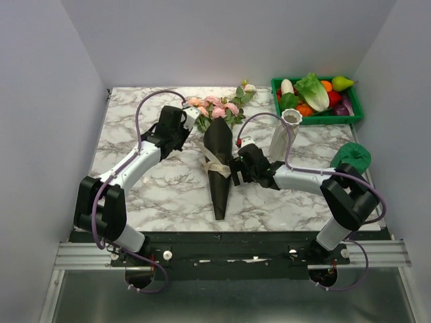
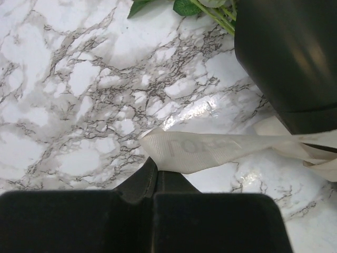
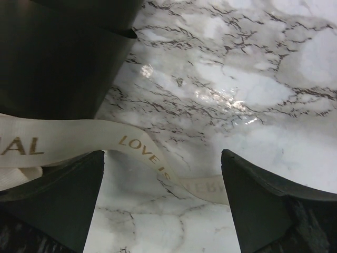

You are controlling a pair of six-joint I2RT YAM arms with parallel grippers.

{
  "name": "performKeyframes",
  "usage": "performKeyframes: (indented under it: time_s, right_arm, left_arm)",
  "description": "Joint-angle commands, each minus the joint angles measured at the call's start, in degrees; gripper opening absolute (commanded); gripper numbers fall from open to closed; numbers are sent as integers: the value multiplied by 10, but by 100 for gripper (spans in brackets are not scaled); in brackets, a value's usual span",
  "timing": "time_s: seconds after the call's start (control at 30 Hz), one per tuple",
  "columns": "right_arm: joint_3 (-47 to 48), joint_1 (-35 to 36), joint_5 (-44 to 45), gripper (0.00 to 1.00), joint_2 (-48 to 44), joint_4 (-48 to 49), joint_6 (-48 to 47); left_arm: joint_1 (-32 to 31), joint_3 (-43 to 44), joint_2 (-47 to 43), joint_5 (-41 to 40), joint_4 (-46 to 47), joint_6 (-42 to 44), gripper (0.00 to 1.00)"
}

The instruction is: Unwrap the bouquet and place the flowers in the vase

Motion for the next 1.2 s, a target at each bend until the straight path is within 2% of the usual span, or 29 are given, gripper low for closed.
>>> performKeyframes:
  time_s: [0.0, 0.2, 0.4, 0.5, 0.53, 0.6, 0.63, 0.7, 0.73, 0.83, 1.03, 1.17]
  right_arm:
    - [13, 2, -52, 98, 27, 27, -11]
    - [-13, 2, -113, 94, 28, 87, 0]
    - [16, 2, -47, 82, 60, 91, 2]
    - [27, 2, -31, 69, 67, 90, 4]
    - [27, 2, -23, 59, 65, 90, 10]
    - [17, 2, -20, 49, 54, 91, 14]
    - [11, 2, -17, 35, 47, 94, 18]
    - [-8, 3, -10, 22, 16, 94, 22]
    - [-14, 3, -9, 11, 6, 90, 25]
    - [-34, 5, -5, 0, -48, 71, 32]
    - [-64, 8, 41, 1, -160, -12, 78]
    - [-85, 8, 98, 0, -238, -79, 119]
  left_arm:
    - [-3, -3, -14, 14, -20, -11, 0]
    - [-3, -12, -24, 16, -27, -1, 0]
    - [-3, -15, -31, 15, -27, 3, 0]
    - [-3, -15, -37, 16, -29, 5, 0]
    - [-3, -15, -38, 15, -31, 4, 0]
    - [-3, -18, -42, 13, -32, 9, 0]
    - [-4, -18, -45, 12, -35, 10, 0]
    - [-3, -17, -49, 9, -40, 12, 0]
    - [-3, -13, -52, 9, -47, 12, 0]
    - [-3, -2, -60, 1, -65, 7, 0]
    - [6, 15, -90, -21, -113, -7, 0]
    - [42, 11, -124, -33, -143, -9, 0]
